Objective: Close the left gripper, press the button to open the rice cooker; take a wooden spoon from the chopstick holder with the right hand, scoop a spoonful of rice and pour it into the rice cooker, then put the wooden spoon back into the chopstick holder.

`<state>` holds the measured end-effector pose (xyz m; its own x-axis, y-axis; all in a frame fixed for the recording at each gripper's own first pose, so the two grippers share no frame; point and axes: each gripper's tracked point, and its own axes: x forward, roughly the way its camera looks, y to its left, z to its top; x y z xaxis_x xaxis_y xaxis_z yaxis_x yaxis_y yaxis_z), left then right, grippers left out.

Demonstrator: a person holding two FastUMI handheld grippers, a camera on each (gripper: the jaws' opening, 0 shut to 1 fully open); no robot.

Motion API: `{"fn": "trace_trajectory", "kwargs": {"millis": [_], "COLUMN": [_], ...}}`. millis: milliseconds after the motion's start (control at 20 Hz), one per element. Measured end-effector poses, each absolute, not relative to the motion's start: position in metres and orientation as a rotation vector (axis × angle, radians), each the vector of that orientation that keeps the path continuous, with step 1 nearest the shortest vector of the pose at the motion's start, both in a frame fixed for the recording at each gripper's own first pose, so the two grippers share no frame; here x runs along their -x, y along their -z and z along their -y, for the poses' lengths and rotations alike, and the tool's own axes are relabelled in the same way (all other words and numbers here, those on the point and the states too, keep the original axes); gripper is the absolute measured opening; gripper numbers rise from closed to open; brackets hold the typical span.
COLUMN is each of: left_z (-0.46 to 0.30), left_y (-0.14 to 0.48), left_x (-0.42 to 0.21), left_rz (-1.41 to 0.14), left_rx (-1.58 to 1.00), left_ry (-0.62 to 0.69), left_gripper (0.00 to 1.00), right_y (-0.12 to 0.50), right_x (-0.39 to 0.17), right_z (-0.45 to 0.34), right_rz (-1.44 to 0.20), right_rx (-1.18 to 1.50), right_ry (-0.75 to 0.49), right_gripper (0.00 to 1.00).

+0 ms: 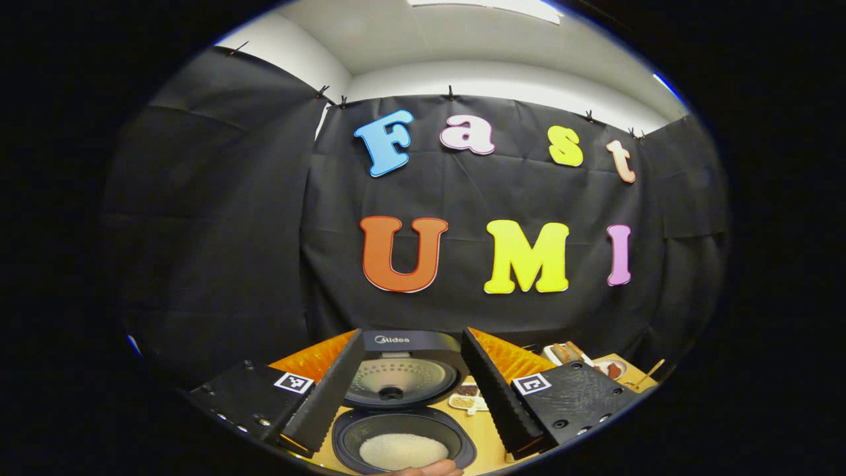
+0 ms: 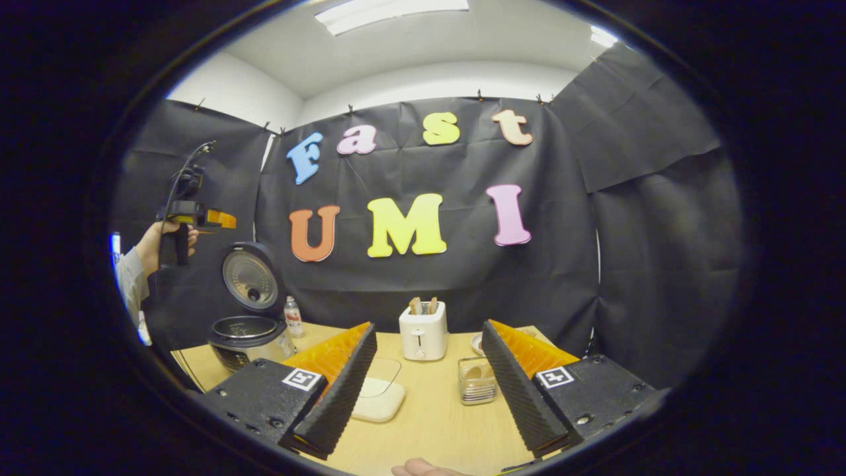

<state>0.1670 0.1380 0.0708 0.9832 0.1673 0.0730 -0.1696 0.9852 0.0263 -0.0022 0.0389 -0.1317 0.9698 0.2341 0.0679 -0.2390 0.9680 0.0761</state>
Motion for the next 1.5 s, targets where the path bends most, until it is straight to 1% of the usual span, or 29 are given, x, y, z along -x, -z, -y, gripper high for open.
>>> {"fn": "trace_trajectory", "kwargs": {"millis": [50,100,150,200,350,400,450,500,550,600,650,700,750,800,850,950,1100,1150,1200,1350,1400,1450,1500], "left_z": [-0.146,-0.152,-0.156,-0.157,-0.179,-0.178,-0.182,-0.188,-0.194,-0.193,-0.192,-0.191,-0.195,-0.192,-0.191,-0.188,-0.179,-0.177,-0.174,-0.164,-0.161,-0.159,-0.154], "left_y": [-0.073,-0.074,-0.074,-0.072,-0.066,-0.064,-0.06,-0.053,-0.038,-0.047,-0.041,-0.037,-0.038,-0.035,-0.036,-0.035,-0.027,-0.022,-0.017,-0.002,0.004,0.012,0.019], "left_x": [-0.18,-0.193,-0.206,-0.218,-0.245,-0.253,-0.259,-0.263,-0.268,-0.268,-0.268,-0.265,-0.263,-0.258,-0.258,-0.248,-0.232,-0.226,-0.219,-0.199,-0.193,-0.186,-0.18], "left_rz": [0.086,0.1,0.106,0.1,0.081,0.069,0.058,0.033,-0.021,0.017,-0.02,-0.047,-0.051,-0.072,-0.065,-0.054,-0.055,-0.065,-0.082,-0.124,-0.138,-0.151,-0.16], "left_rx": [-0.04,-0.039,-0.03,-0.027,0.001,0.022,0.018,-0.008,-0.031,-0.024,0.007,0.035,0.039,0.043,0.033,0.025,0.024,0.025,0.027,0.029,0.029,0.029,0.022], "left_ry": [-0.187,-0.187,-0.187,-0.18,-0.244,-0.236,-0.252,-0.285,-0.311,-0.313,-0.308,-0.314,-0.327,-0.331,-0.33,-0.332,-0.329,-0.325,-0.321,-0.297,-0.291,-0.288,-0.278], "left_gripper": [0.94,0.94,0.94,0.94,0.94,0.94,0.94,0.94,0.94,0.95,0.99,0.96,0.87,0.99,1.0,1.0,0.99,1.0,1.0,0.99,1.0,0.99,0.99], "right_y": [0.137,0.143,0.147,0.15,0.157,0.159,0.161,0.163,0.163,0.164,0.167,0.167,0.168,0.166,0.164,0.159,0.153,0.153,0.152,0.142,0.137,0.133,0.129], "right_x": [-0.003,-0.008,-0.012,-0.015,-0.021,-0.022,-0.023,-0.024,-0.023,-0.023,-0.022,-0.021,-0.019,-0.017,-0.013,-0.006,0.01,0.013,0.016,0.027,0.03,0.032,0.034], "right_z": [-0.039,-0.042,-0.044,-0.046,-0.055,-0.059,-0.063,-0.066,-0.069,-0.073,-0.074,-0.073,-0.072,-0.07,-0.07,-0.072,-0.085,-0.083,-0.082,-0.074,-0.073,-0.071,-0.068], "right_rz": [0.047,0.033,0.019,0.011,0.003,0.0,-0.005,-0.006,-0.007,-0.015,-0.025,-0.031,-0.038,-0.038,-0.033,-0.039,-0.064,-0.063,-0.059,-0.041,-0.031,-0.022,-0.011], "right_rx": [-0.087,-0.093,-0.101,-0.108,-0.107,-0.104,-0.099,-0.096,-0.097,-0.102,-0.114,-0.124,-0.128,-0.128,-0.124,-0.128,-0.157,-0.148,-0.145,-0.153,-0.157,-0.158,-0.158], "right_ry": [-0.245,-0.252,-0.262,-0.266,-0.285,-0.294,-0.303,-0.312,-0.327,-0.341,-0.347,-0.349,-0.342,-0.334,-0.327,-0.325,-0.367,-0.365,-0.364,-0.355,-0.356,-0.35,-0.341], "right_gripper": [1.0,0.97,1.0,1.0,1.0,1.0,0.96,1.0,1.0,1.0,0.96,0.96,0.96,1.0,1.0,1.0,1.0,0.96,1.0,1.0,0.96,1.0,1.0]}}
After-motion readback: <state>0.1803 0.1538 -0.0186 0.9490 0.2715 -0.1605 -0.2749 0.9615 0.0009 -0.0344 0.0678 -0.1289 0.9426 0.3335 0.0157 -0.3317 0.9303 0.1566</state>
